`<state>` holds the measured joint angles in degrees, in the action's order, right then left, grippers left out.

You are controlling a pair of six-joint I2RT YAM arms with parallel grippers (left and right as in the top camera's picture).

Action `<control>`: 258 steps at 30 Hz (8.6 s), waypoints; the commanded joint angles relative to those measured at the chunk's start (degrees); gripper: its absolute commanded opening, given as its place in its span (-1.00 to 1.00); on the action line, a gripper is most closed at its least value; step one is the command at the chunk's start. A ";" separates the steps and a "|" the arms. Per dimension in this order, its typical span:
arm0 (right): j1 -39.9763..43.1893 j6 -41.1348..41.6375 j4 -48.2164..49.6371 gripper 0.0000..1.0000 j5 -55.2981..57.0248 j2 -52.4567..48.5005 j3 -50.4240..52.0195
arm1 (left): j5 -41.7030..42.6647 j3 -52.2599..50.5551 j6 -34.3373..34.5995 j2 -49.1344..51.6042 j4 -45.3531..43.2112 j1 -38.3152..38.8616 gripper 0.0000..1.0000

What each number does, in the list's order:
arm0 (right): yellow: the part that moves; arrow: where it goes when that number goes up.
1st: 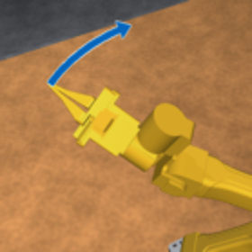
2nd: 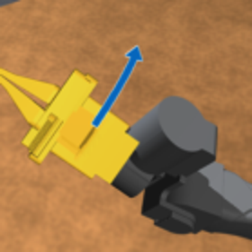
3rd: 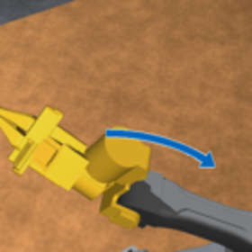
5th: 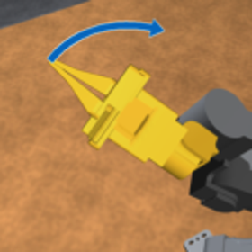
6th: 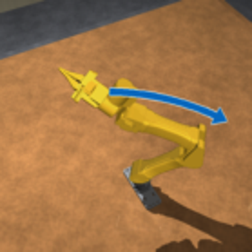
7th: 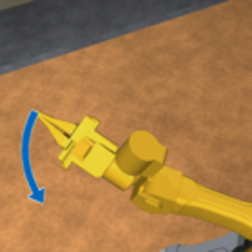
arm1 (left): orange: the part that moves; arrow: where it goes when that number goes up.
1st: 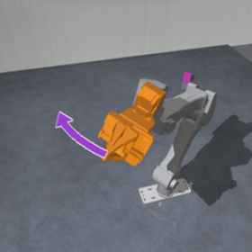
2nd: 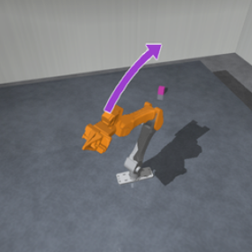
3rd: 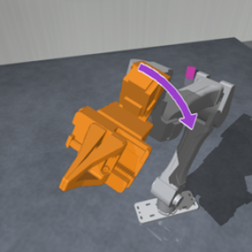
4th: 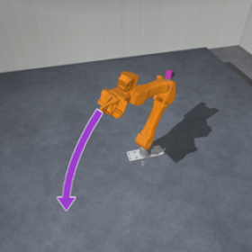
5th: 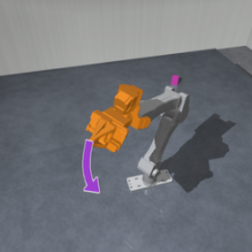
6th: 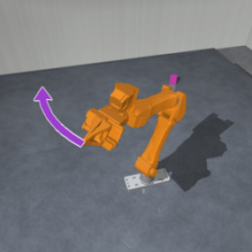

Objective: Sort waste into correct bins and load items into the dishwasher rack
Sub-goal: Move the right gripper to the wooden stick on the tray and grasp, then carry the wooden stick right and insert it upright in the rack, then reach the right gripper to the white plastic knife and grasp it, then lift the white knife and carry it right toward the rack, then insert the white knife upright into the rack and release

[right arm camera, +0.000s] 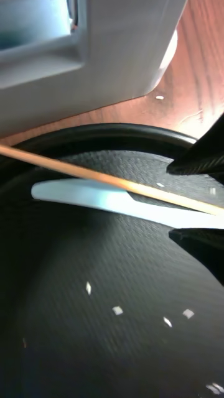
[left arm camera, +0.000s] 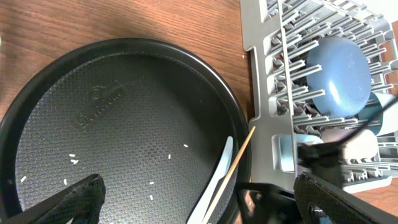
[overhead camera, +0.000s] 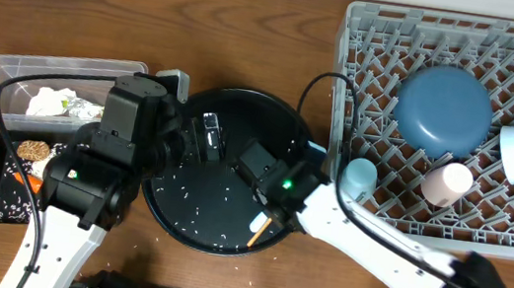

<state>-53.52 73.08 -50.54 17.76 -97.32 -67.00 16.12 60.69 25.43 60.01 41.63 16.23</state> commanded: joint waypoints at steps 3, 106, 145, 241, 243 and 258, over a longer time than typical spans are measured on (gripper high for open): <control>0.33 4.85 0.83 -0.48 2.47 -3.72 0.44 | -0.55 0.46 -0.94 -0.15 -0.07 -0.20 0.96; 40.72 -60.72 12.41 -0.38 -15.15 12.04 -7.69 | -0.55 0.46 -0.92 -0.15 -0.07 -0.20 0.96; 1.97 -2.93 -2.43 -0.60 -7.26 -4.70 0.26 | -0.55 0.46 -0.92 -0.15 -0.07 -0.20 0.96; 38.14 -54.10 13.16 -0.97 -8.55 23.91 5.92 | -0.55 0.46 -0.92 -0.15 -0.07 -0.20 0.96; 39.60 -55.30 14.40 -0.98 -8.52 21.94 5.92 | -0.55 0.46 -0.94 -0.15 -0.07 -0.20 0.96; 40.85 -61.05 25.51 -0.44 -5.53 7.43 5.92 | -0.55 0.46 -0.92 -0.15 -0.07 -0.20 0.96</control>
<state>-13.52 14.37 -26.04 9.61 -89.41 -60.07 16.12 60.69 25.43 60.01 41.60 16.23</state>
